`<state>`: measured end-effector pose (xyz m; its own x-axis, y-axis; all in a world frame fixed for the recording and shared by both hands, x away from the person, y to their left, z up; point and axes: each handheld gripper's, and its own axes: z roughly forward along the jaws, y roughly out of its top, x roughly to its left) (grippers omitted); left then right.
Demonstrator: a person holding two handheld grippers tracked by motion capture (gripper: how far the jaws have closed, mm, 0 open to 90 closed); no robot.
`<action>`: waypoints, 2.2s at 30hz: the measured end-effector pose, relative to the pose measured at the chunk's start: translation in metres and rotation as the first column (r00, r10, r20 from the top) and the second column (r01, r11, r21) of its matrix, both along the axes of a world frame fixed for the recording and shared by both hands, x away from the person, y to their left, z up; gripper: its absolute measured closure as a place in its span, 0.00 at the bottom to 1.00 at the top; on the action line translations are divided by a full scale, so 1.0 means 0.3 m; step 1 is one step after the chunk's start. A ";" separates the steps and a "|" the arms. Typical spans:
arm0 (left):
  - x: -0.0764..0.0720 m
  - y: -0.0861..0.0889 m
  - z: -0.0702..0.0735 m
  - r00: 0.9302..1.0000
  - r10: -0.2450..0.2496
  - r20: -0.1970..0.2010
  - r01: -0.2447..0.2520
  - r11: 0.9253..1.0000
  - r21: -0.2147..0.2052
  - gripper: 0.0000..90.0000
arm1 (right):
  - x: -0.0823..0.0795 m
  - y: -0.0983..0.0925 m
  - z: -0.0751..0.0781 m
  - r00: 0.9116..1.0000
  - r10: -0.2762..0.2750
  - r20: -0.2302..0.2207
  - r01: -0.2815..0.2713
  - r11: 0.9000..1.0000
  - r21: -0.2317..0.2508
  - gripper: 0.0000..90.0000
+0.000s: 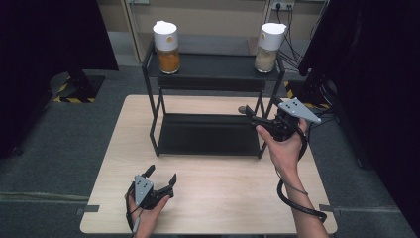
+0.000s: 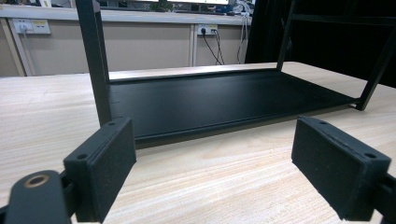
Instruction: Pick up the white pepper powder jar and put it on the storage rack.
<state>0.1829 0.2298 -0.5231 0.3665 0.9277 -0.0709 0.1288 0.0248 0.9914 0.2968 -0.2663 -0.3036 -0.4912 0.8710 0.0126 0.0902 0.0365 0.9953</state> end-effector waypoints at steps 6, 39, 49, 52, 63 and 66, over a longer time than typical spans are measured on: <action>0.000 -0.001 0.000 1.000 0.000 0.000 0.000 1.000 0.000 0.15 | -0.017 -0.011 -0.030 1.000 -0.001 -0.009 0.001 1.000 -0.002 0.03; -0.001 -0.003 -0.001 1.000 0.000 0.003 0.000 1.000 0.003 0.15 | -0.069 -0.043 -0.194 0.997 0.010 -0.077 -0.010 1.000 -0.008 0.03; -0.001 -0.004 -0.001 1.000 0.000 0.004 0.000 1.000 0.003 0.15 | -0.079 -0.048 -0.230 0.996 0.011 -0.089 -0.012 1.000 -0.008 0.03; -0.001 -0.005 -0.002 1.000 0.000 0.005 0.000 1.000 0.003 0.15 | -0.081 -0.050 -0.239 0.996 0.011 -0.092 -0.011 1.000 -0.005 0.03; -0.001 -0.005 -0.002 1.000 0.000 0.005 0.000 1.000 0.003 0.15 | -0.088 -0.053 -0.277 0.994 0.015 -0.110 -0.016 1.000 -0.009 0.03; -0.002 -0.006 -0.003 1.000 0.001 0.007 -0.001 1.000 0.002 0.15 | -0.090 -0.054 -0.290 0.993 0.014 -0.120 -0.016 1.000 -0.010 0.03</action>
